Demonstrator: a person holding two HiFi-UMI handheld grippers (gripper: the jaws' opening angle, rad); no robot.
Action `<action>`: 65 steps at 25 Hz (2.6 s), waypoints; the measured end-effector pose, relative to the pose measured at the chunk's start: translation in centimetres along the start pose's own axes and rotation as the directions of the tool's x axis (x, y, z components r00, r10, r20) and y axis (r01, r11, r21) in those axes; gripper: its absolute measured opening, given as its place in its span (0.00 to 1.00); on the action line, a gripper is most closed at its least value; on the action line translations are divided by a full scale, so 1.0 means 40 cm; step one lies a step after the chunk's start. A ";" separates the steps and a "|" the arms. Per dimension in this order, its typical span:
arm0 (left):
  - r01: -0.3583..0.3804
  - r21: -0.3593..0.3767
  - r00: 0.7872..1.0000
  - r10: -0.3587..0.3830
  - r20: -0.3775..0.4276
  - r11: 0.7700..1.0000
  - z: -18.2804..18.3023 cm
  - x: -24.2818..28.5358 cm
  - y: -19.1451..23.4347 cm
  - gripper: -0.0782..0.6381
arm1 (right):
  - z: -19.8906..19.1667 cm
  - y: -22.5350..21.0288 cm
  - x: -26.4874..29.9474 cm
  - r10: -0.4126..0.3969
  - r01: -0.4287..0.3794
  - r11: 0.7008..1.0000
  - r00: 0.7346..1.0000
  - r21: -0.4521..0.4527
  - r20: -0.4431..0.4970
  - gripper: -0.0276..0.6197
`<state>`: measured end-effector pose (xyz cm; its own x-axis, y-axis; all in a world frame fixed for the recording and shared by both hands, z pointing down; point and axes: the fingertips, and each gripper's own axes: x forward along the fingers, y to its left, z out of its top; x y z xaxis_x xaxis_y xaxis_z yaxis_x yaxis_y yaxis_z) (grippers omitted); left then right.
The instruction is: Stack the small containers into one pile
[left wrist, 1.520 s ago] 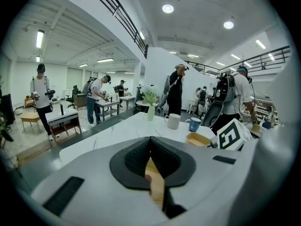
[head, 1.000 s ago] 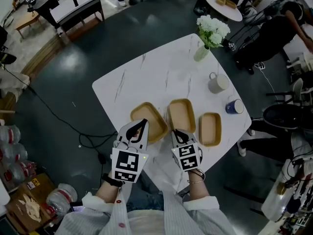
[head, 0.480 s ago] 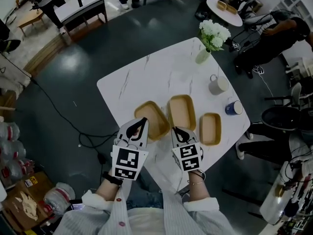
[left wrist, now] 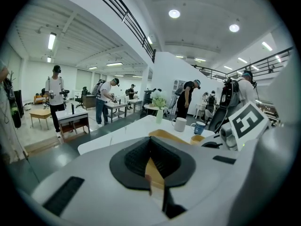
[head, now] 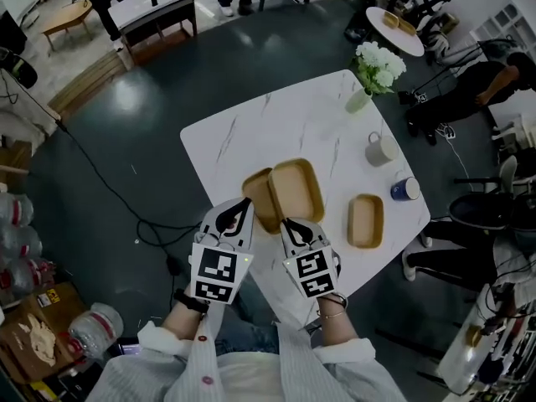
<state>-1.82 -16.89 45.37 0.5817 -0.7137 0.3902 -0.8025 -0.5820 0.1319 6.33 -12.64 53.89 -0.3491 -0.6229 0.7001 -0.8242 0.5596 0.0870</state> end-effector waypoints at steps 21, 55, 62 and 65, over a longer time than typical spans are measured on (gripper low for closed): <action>-0.074 -0.039 0.997 0.073 -0.022 0.996 -0.051 -0.059 0.062 0.13 | -0.031 0.089 0.057 0.127 -0.143 0.970 0.988 -0.197 -0.094 0.08; 0.032 0.012 0.999 -0.031 -0.036 0.999 -0.025 0.039 -0.030 0.13 | -0.090 -0.078 -0.034 0.013 -0.014 0.976 1.000 0.219 0.007 0.16; 0.114 0.046 0.992 -0.111 -0.054 0.992 -0.014 0.099 -0.109 0.13 | -0.194 -0.230 -0.126 -0.148 0.152 0.931 0.988 0.333 -0.035 0.17; 0.145 0.059 0.988 -0.142 -0.065 0.988 -0.013 0.123 -0.142 0.13 | -0.239 -0.274 -0.159 -0.198 0.207 0.907 0.978 0.366 -0.060 0.17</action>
<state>5.54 -16.91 47.02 0.6796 -0.5974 0.4258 -0.7000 -0.7017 0.1329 21.84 -9.58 55.25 -0.1511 -0.6876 0.7102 -0.9832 0.1787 -0.0362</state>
